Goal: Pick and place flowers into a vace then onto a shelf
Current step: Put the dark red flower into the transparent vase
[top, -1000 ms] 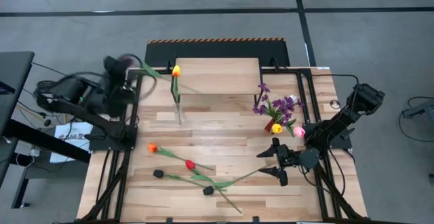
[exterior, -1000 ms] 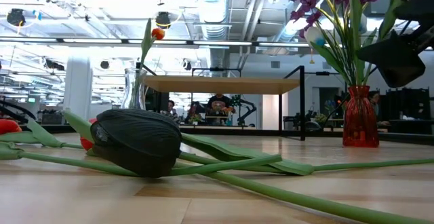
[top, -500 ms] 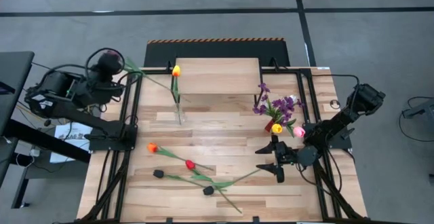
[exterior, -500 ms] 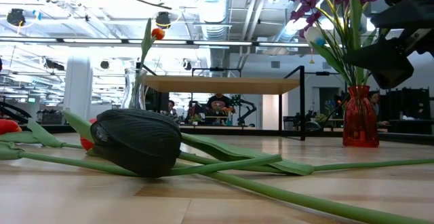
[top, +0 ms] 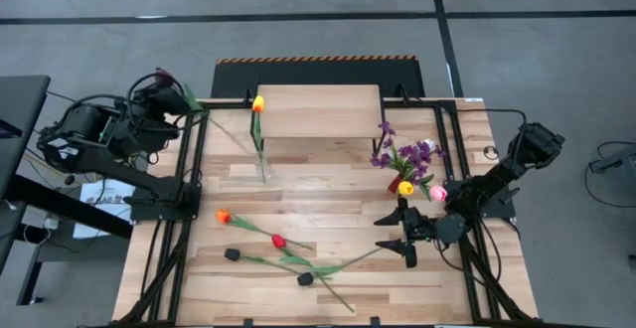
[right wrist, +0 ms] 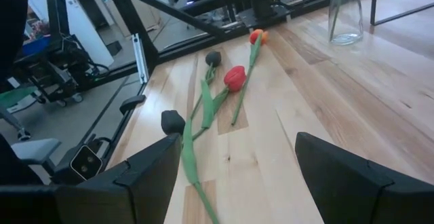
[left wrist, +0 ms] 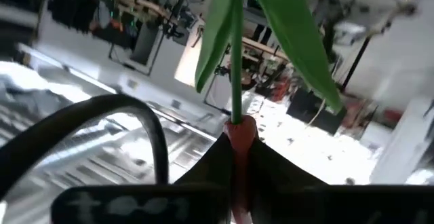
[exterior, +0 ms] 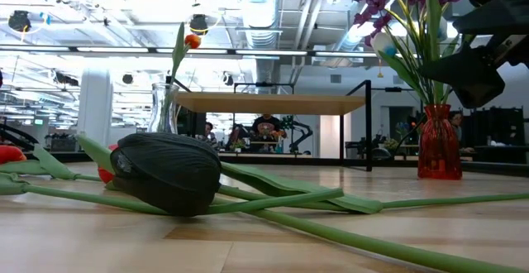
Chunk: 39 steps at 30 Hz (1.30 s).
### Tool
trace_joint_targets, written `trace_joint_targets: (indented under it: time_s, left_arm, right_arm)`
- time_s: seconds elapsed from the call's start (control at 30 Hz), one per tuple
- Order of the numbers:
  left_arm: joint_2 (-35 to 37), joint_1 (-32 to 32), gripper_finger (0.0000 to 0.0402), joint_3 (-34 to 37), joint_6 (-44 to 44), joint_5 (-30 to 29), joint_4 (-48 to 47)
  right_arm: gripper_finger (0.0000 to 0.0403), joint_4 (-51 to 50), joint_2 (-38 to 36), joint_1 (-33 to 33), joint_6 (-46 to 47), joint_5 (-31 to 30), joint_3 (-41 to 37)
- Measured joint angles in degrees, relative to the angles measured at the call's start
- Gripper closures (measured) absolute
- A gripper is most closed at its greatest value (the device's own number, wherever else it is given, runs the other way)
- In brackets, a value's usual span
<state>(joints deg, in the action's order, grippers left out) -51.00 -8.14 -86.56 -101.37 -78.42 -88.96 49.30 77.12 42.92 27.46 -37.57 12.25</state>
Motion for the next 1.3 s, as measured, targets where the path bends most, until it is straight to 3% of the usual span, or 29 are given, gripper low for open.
trace_joint_targets:
  time_s: [0.2,1.3]
  left_arm:
    - [-0.27,-0.02,0.0377,0.0,-2.87,1.14,0.03]
    - [-12.95,0.0,0.0384,0.04,-0.43,1.09,0.17]
  right_arm:
    - [0.0117,-0.01,0.0,0.0,0.0,-0.01,0.0]
    - [0.0117,-0.96,0.0,0.11,-0.46,0.18,0.0]
